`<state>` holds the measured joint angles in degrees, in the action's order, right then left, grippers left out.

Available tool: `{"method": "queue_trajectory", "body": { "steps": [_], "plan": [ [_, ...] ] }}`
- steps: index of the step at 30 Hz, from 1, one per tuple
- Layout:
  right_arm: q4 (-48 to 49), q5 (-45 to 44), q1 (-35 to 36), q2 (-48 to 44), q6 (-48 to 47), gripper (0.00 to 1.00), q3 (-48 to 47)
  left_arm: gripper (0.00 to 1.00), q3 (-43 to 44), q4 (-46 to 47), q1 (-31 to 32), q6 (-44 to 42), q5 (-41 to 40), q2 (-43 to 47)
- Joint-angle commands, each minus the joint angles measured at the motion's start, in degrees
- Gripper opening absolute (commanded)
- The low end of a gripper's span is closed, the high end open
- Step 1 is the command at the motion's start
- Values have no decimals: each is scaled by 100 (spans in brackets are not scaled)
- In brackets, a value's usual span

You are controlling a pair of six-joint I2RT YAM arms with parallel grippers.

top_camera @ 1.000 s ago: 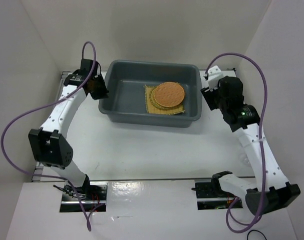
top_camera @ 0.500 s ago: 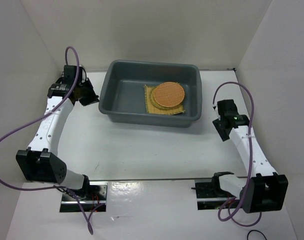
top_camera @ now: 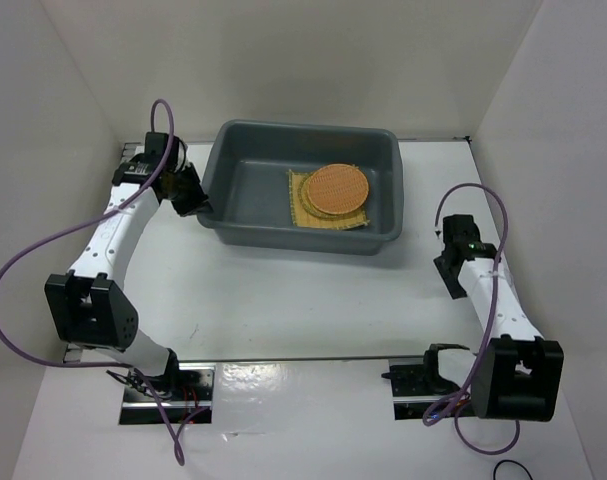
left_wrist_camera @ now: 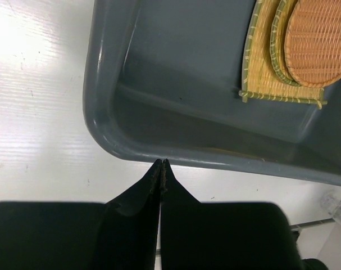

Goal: Place the mixed dishes into the plastic bin

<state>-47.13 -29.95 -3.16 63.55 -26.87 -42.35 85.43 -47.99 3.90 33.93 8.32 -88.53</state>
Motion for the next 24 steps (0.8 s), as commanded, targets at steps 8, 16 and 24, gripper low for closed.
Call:
{"method": "queue_trajectory", "body": {
  "steps": [8, 16, 24],
  "plan": [
    [1153, 77, -861, 543, -196, 70, -72, 0, -624, 35, 67, 509, 12, 486],
    [1514, 552, -1442, 904, -494, 69, -10, 0, -404, 97, 67, 509, 65, 257],
    [1883, 754, -1442, 1168, -872, 69, 42, 0, -658, 281, 120, 614, 118, 257]
  ]
}}
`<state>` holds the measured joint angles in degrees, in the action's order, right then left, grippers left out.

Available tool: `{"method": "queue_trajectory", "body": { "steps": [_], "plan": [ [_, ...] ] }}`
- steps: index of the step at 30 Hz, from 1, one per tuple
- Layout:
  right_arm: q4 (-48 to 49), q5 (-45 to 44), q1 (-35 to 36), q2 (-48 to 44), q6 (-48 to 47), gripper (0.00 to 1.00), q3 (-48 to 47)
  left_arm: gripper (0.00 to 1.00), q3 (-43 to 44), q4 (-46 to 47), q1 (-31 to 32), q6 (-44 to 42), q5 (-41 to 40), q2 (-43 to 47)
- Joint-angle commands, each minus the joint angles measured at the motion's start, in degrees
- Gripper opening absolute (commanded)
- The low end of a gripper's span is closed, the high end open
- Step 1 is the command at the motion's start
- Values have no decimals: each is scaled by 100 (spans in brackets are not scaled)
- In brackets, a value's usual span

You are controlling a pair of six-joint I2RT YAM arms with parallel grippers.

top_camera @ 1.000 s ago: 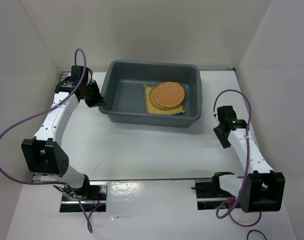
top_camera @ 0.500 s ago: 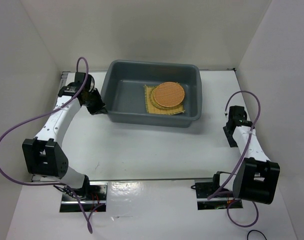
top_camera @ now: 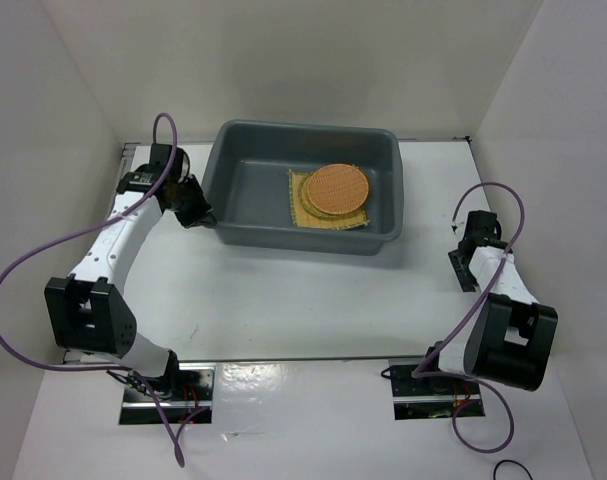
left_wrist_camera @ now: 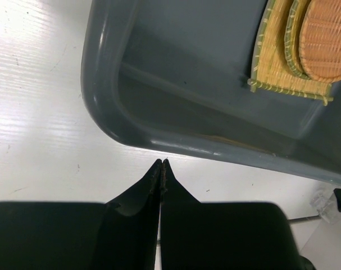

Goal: Place the mixed dishes into the plastic bin

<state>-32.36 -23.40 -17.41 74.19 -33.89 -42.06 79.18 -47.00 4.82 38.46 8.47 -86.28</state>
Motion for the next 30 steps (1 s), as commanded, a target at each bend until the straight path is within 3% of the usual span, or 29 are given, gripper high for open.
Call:
{"method": "queue_trajectory", "body": {
  "steps": [1, 6, 8, 9, 10, 11, 12, 15, 19, 20, 24, 30],
  "plan": [
    [406, 99, -17, 165, -223, 69, 14, 0, -34, 244, 28, 162, 102, 32],
    [459, 396, -17, 367, -346, 67, -100, 0, -341, 359, 28, 268, 102, 164],
    [459, 484, 36, 420, -407, 57, -100, 0, -421, 411, 28, 320, 102, 225],
    [398, 546, 36, 421, -408, 46, -100, 0, -482, 411, 28, 320, 102, 226],
    [397, 608, 36, 421, -408, 17, -161, 0, -482, 411, 28, 320, 102, 226],
    [301, 608, 36, 421, -338, 5, -240, 0, -482, 411, 28, 320, 102, 287],
    [118, 608, 36, 351, -164, 0, -354, 0, -482, 463, 28, 320, 50, 287],
    [-374, 758, 123, -123, 162, 0, -1519, 0, -535, 464, 28, 382, -3, 401],
    [-884, 670, 1105, -546, 461, 0, -3196, 0, -859, 648, 28, 514, -56, 743],
    [-964, 792, 1769, -546, 462, 0, -3516, 0, -930, 649, 28, 583, -56, 796],
    [-1158, 1047, 3583, -73, 94, 0, -4720, 0, -1141, 780, 28, 637, -56, 955],
    [-1106, 2497, 4744, 1060, -443, 0, -5513, 0, -1342, 667, -95, 584, -109, 1428]
  ]
}}
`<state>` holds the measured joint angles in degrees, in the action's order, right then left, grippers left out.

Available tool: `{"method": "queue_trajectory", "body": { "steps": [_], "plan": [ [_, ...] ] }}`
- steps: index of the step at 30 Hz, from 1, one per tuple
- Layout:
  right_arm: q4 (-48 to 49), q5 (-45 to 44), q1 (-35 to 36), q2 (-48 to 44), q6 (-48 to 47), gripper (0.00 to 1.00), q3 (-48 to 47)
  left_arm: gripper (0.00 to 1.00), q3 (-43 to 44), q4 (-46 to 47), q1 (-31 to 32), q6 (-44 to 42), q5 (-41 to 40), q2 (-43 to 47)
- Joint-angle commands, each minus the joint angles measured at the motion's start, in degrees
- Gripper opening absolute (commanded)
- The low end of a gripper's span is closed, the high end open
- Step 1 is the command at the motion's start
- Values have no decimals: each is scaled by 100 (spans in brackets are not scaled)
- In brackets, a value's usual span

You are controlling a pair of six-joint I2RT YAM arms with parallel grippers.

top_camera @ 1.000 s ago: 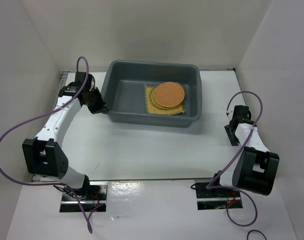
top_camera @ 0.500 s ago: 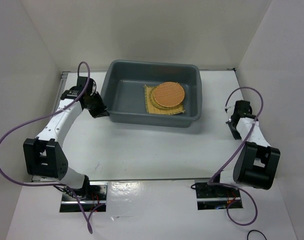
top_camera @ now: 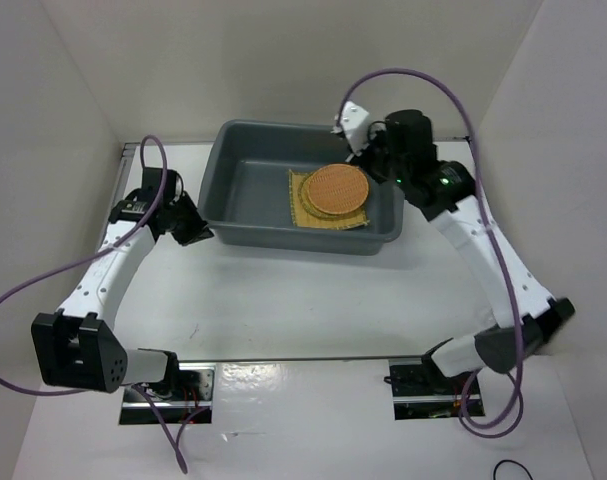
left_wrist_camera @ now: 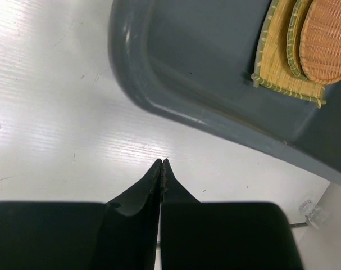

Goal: Place the mixed dishes into the plastic bin

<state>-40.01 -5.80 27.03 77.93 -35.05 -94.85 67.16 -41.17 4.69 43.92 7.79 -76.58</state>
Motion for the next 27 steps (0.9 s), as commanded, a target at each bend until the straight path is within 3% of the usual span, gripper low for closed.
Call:
{"method": "queue_trajectory", "body": {
  "steps": [1, 6, 10, 14, 15, 16, 27],
  "plan": [
    [-341, 799, 416, 880, -379, 0, -358, 0, -202, 83, -134, 38, -41, 555],
    [-665, 1667, 646, 2555, -459, 0, -1666, 1, -668, 83, -205, 142, 486, 1004],
    [-1411, 2346, 760, 3911, -459, 0, -3089, 1, -783, -67, -258, 143, 426, 1242],
    [-2649, 2768, 813, 5527, -398, 0, -5951, 1, -836, -347, -372, 90, 373, 1452],
    [-3375, 2769, 813, 6462, -398, 0, -6741, 1, -905, -348, -372, 90, 372, 1540],
    [-3469, 2534, 883, 6880, -93, 0, -8210, 2, -906, -409, -424, 90, 372, 1540],
    [-3470, 1890, 1173, 7947, -811, 0, -8435, 3, -1292, -568, -539, 274, 372, 1901]
  ]
}}
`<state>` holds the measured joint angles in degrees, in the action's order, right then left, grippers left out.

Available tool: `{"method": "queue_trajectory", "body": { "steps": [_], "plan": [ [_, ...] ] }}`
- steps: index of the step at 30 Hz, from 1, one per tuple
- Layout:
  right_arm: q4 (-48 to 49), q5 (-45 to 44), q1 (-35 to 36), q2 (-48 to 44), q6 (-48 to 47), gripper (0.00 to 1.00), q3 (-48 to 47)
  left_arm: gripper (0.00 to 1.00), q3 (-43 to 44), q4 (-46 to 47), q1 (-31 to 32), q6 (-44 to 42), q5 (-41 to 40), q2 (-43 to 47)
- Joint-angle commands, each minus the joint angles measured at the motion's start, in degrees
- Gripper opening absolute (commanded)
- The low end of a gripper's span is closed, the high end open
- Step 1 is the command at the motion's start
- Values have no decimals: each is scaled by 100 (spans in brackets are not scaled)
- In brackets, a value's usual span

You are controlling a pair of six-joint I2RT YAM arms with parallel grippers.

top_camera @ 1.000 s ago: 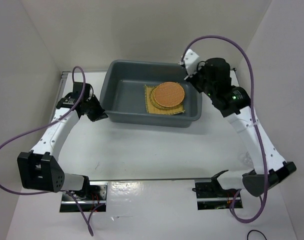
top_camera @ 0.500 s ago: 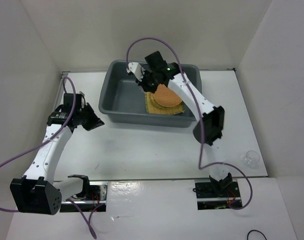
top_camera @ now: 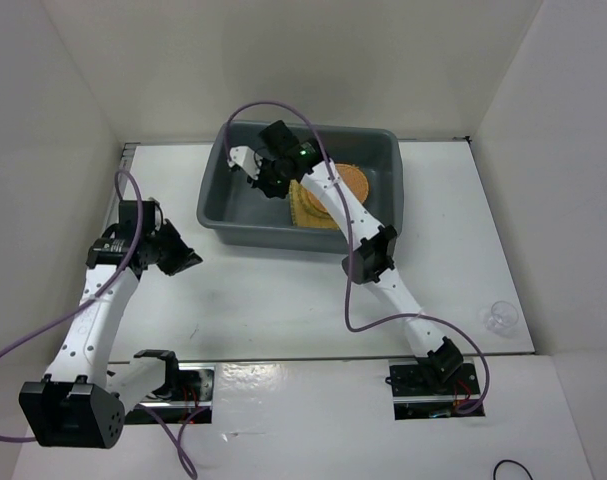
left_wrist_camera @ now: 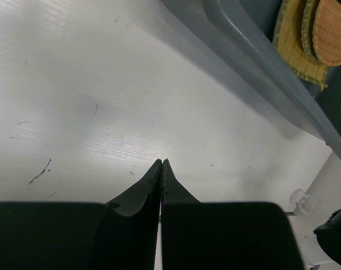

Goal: Place the mixed dishes into the plastic bin

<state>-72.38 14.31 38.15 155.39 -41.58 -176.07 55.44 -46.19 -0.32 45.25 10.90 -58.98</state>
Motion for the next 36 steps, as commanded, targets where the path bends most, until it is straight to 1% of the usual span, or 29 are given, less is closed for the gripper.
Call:
{"method": "queue_trajectory", "body": {
  "steps": [1, 4, 6, 9, 11, 14, 15, 17, 18, 19, 20, 21, 23, 26, 27, 29, 30, 32, 33, 35, 36],
  "plan": [
    [-233, -225, 61, 350, -227, 0, -366, 3, -121, -65, -39, 194, 62, 202],
    [-233, -489, 114, 588, -446, 0, -367, 3, -244, -65, -39, 264, 62, 203],
    [-233, -543, 114, 702, -543, 0, -367, 6, -244, -13, -39, 265, 62, 203],
    [-233, -701, 114, 835, -684, 0, -367, 6, -306, -12, -39, 317, 62, 203],
    [-84, -876, 114, 896, -684, 3, -367, 6, -358, -12, -39, 317, 62, 203],
    [74, -930, 114, 896, -624, 13, -367, 6, -411, -12, -91, 317, 62, 264],
    [127, -930, 114, 818, -623, 20, -367, 7, -411, -12, -91, 317, 62, 264],
    [355, -991, 114, 695, -483, 29, -367, 7, -463, -12, -91, 317, 62, 264],
    [426, -991, 114, 520, -369, 34, -367, 7, -464, -12, -91, 317, 62, 264],
    [496, -991, 114, 414, -307, 44, -367, 9, -534, -12, -91, 317, 62, 264],
    [610, -939, 114, 195, -185, 48, -367, 9, -534, 57, -91, 317, 62, 212],
    [611, -938, 114, 80, -123, 57, -367, 9, -534, 58, -91, 317, 62, 212],
    [672, -938, 114, -140, -8, 63, -367, 9, -586, 215, -91, 317, 123, 107],
    [612, -938, 114, -675, 422, 74, -367, 9, -587, 418, -91, 256, 238, -121],
    [611, -938, 44, -964, 745, 81, -367, 9, -587, 488, -91, 195, 290, -192],
    [541, -1296, -27, -1229, 1080, 82, -367, 9, -534, 541, -91, 142, 290, -377],
    [323, -2003, -27, -1431, 1517, 82, -367, 9, -473, 541, -91, 81, 290, -377],
    [-55, -2614, -88, -1599, 1976, 82, -367, 9, -394, 602, -91, 18, 220, -448],
    [-231, -3087, -184, -1878, 2579, 82, -54, 9, -315, 603, -91, -42, 150, -500],
    [-233, -3354, -483, -2319, 2699, 82, 807, 9, -244, 708, -91, -105, 97, -500],
    [-233, -3538, -597, -2625, 2699, 82, 933, 9, -244, 708, -91, -174, 97, -553]
  ]
}}
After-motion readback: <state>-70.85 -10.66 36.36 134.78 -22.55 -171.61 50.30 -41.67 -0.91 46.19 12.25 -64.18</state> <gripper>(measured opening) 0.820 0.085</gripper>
